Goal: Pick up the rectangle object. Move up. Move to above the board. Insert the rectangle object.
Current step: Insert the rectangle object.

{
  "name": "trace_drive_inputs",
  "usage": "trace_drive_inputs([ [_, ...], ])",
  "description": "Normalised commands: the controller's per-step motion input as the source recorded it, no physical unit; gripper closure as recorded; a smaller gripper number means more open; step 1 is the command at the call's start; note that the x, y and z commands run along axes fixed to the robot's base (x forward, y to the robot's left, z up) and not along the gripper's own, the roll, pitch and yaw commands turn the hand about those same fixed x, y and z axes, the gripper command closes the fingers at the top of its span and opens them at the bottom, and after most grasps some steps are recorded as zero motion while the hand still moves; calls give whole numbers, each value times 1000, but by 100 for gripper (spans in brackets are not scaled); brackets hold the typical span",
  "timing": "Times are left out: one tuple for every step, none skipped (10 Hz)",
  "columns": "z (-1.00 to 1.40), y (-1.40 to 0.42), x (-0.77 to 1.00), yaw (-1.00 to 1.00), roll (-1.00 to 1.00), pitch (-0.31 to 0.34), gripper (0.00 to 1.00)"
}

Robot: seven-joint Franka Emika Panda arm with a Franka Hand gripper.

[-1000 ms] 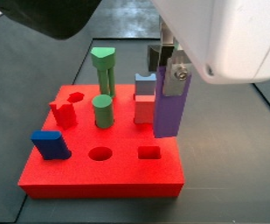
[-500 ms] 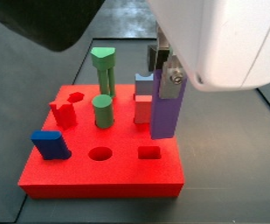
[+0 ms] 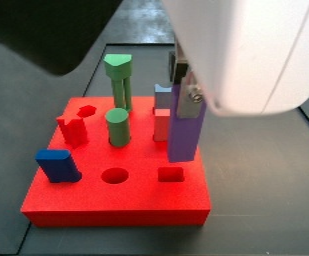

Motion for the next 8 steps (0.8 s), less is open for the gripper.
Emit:
trace_drive_inputs([
  [-123,-103,0,-29,50,27,100],
  [-271,-114,-43,0,14,0,100],
  [-331,-71,0,0,0,-4,100],
  [-266,-80,0,0,7,0,100],
  [-223,-66,0,0,0,0,100],
  [-183,-60,0,0,9,0,100],
  [-183,-51,0,0,3,0,100],
  [-177,-40,0,0,0,0,100],
])
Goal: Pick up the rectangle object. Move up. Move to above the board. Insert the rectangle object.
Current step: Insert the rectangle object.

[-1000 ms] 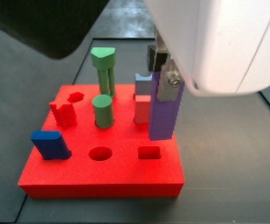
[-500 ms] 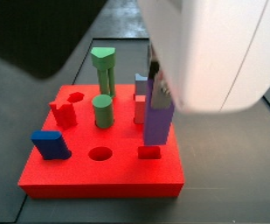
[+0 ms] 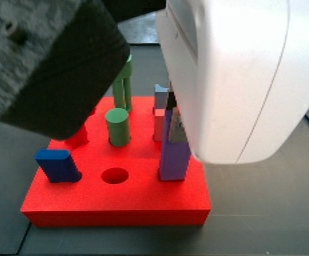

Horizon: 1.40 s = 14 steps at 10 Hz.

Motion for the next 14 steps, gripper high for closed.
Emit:
trace_drive_inputs([
  [-177,-26,0,0,1,0,100],
  [-103,0,0,0,0,6,100],
  [-20,0,0,0,0,30,100],
  [-14,0,0,0,0,16,100],
  [-26,0,0,-6,0,17,100],
  [-9,0,106,-163,13,41,100],
  [-57,0,20,-177,21,36,100],
  [-49,0,0,-140,0,34,100],
  [0,3,0,-94,0,27,100],
  [-31,0,0,-91,0,10,100],
  [-143,0,0,-80,0,0,100],
  [-420,0,3,-160,57,-10,100],
  [-751,6,74,-226,13,-6,100],
  [-957,40,0,-200,54,-27,100],
])
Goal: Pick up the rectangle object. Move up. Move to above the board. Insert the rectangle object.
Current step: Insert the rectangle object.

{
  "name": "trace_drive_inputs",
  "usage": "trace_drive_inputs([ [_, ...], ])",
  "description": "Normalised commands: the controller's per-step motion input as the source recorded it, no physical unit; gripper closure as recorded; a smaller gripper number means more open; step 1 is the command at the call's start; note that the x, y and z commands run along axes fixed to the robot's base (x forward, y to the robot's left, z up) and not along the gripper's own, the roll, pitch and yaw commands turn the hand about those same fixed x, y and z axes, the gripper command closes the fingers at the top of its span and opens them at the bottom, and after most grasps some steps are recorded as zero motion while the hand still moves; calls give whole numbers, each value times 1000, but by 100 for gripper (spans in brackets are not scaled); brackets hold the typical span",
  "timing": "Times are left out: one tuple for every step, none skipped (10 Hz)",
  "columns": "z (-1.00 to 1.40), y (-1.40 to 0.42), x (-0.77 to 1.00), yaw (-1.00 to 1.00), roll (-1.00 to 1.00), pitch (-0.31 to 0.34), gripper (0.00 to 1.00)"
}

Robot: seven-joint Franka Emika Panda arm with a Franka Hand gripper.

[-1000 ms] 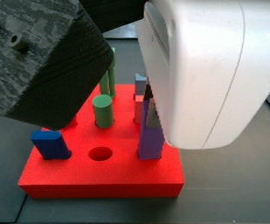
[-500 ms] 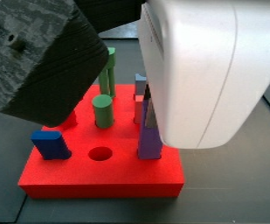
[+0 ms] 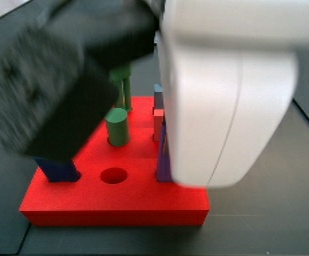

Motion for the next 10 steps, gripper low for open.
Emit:
trace_drive_inputs([
  [-997,137,11,-160,84,-34,100],
  [-886,280,51,-57,166,-59,100],
  [-689,409,0,0,211,0,100],
  [-489,491,-14,43,21,0,100],
  [-497,583,-11,97,-157,-26,100],
  [-414,563,54,114,-124,0,100],
  [-331,491,57,103,0,57,100],
  [-289,523,66,134,0,73,100],
  [-46,163,80,129,0,40,100],
  [0,0,0,0,0,0,100],
])
